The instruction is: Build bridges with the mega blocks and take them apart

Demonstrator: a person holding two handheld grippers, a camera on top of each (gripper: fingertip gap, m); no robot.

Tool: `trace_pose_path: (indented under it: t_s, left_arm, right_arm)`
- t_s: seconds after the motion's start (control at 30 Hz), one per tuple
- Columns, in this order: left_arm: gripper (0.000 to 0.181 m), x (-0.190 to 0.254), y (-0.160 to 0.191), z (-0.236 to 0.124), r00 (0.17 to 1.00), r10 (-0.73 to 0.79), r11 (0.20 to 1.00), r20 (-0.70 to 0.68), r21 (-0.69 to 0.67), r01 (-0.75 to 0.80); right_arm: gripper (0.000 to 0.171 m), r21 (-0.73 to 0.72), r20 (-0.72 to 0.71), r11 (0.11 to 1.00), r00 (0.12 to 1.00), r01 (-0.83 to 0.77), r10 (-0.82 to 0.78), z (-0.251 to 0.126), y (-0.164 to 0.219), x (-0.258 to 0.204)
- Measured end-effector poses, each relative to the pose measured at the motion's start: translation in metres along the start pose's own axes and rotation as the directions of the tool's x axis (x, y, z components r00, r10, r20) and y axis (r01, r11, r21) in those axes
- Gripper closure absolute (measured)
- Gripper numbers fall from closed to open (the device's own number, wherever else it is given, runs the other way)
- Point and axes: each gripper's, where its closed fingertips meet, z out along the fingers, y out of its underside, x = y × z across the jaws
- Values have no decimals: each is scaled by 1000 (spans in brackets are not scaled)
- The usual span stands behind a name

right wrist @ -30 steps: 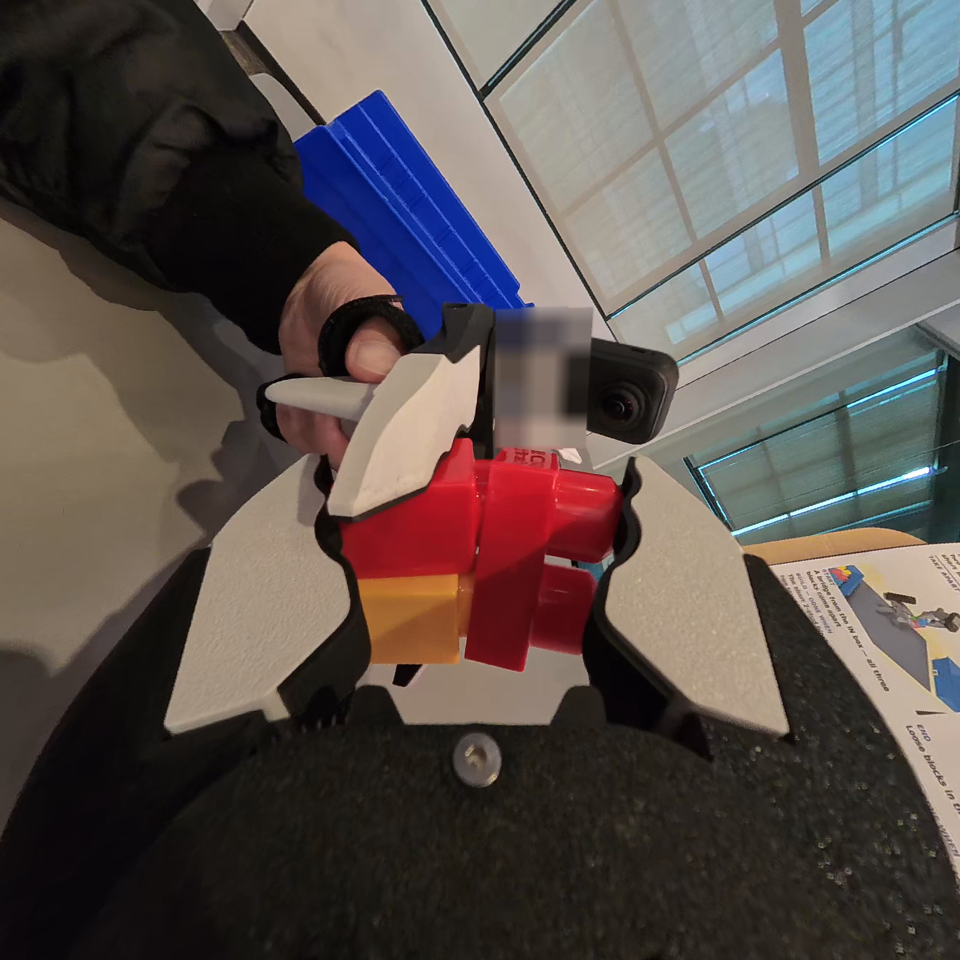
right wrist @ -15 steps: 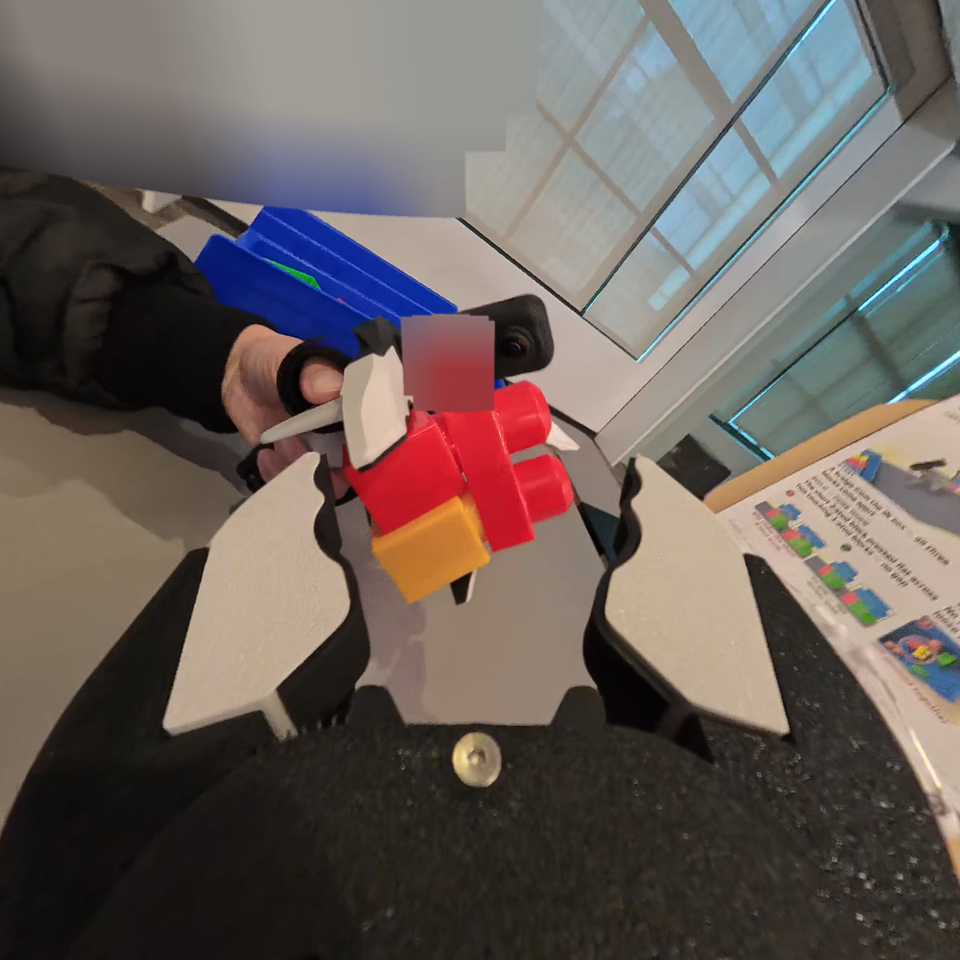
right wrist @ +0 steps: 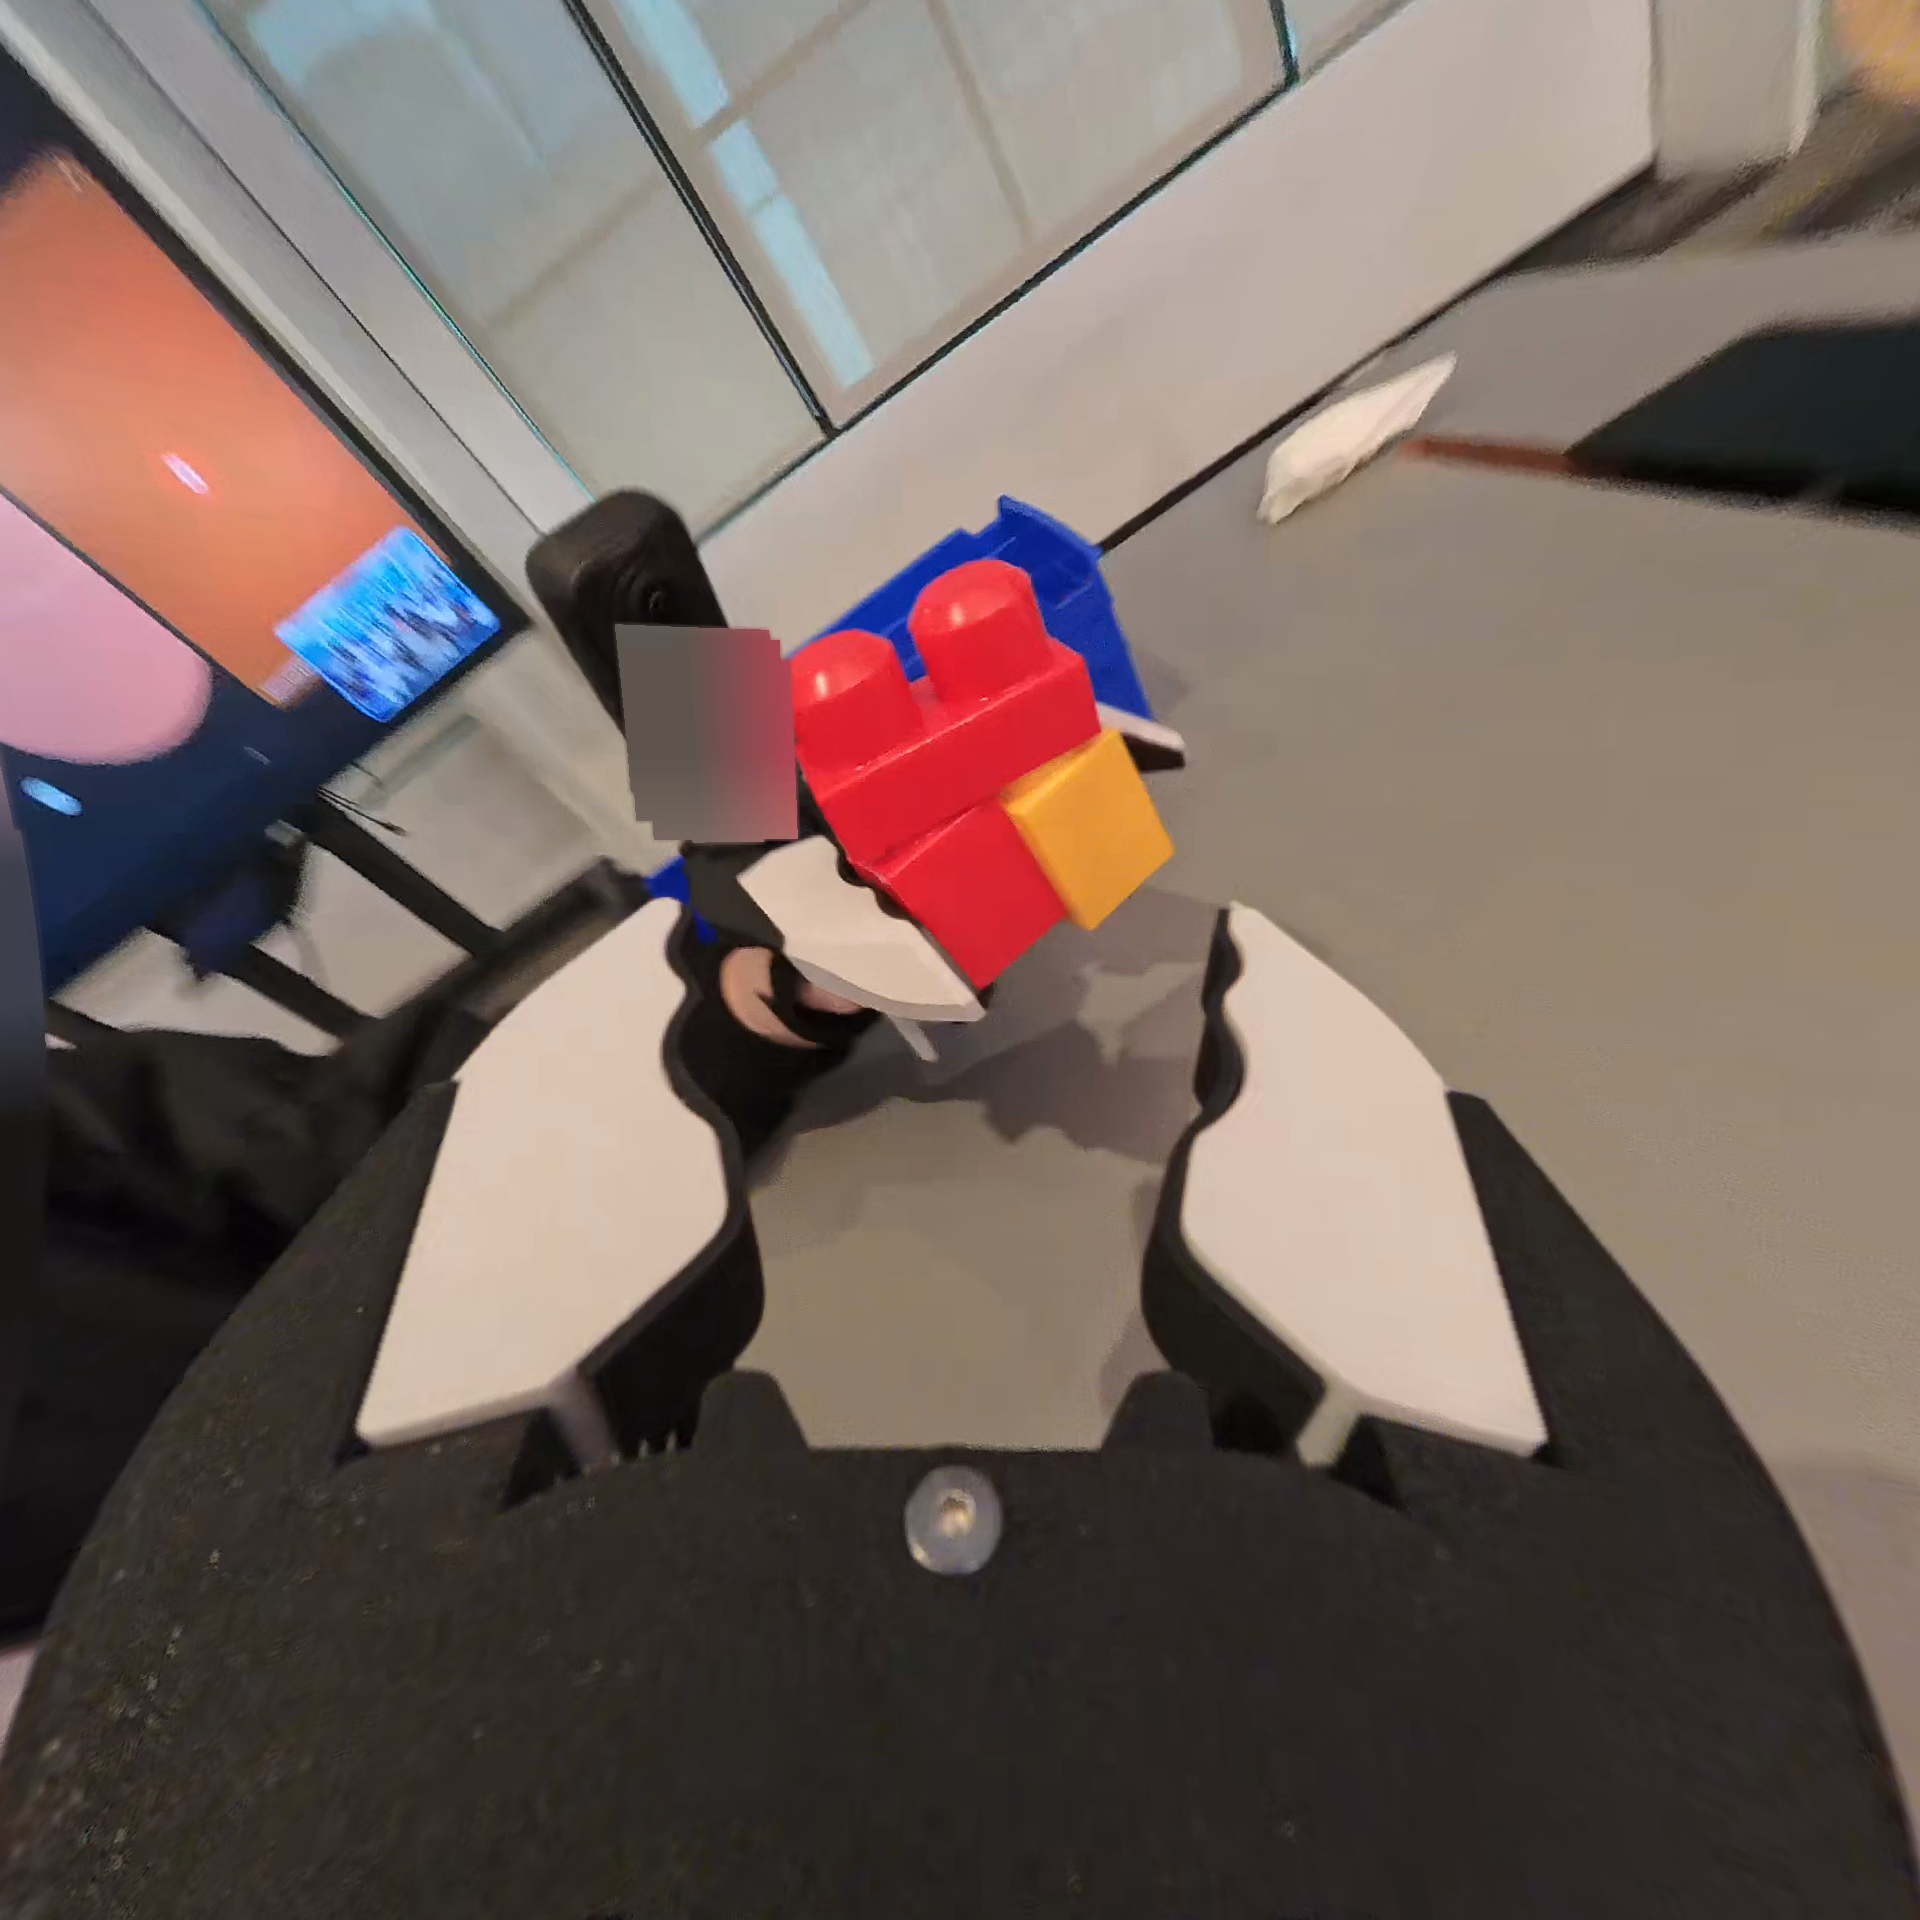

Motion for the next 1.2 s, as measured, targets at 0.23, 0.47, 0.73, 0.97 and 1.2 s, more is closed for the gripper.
trace_pose_path:
  t_s: [0.23, 0.47, 0.73, 0.97, 1.2]
  left_arm:
    - [101, 3, -7, -3, 978, 188, 982, 86, 9, -189]
    - [101, 11, -14, -5, 956, 272, 960, 111, 35, -277]
    - [101, 25, -15, -3, 940, 336, 940, 66, 38, -339]
    - [101, 26, -1, 4, 924, 376, 926, 68, -45, -374]
    - [101, 27, -3, 4, 929, 364, 932, 66, -30, -362]
  right_arm:
    - [51, -77, 96, 875, 870, -478, 484, 22, 7, -4]
    - [45, -171, 43, 841, 848, -514, 528, 44, 13, -25]
    - [55, -194, 102, 804, 803, -562, 587, 54, 14, -36]
    - [50, -242, 85, 811, 821, -532, 564, 57, 26, -40]
    - [52, -263, 138, 788, 787, -556, 601, 59, 27, -43]
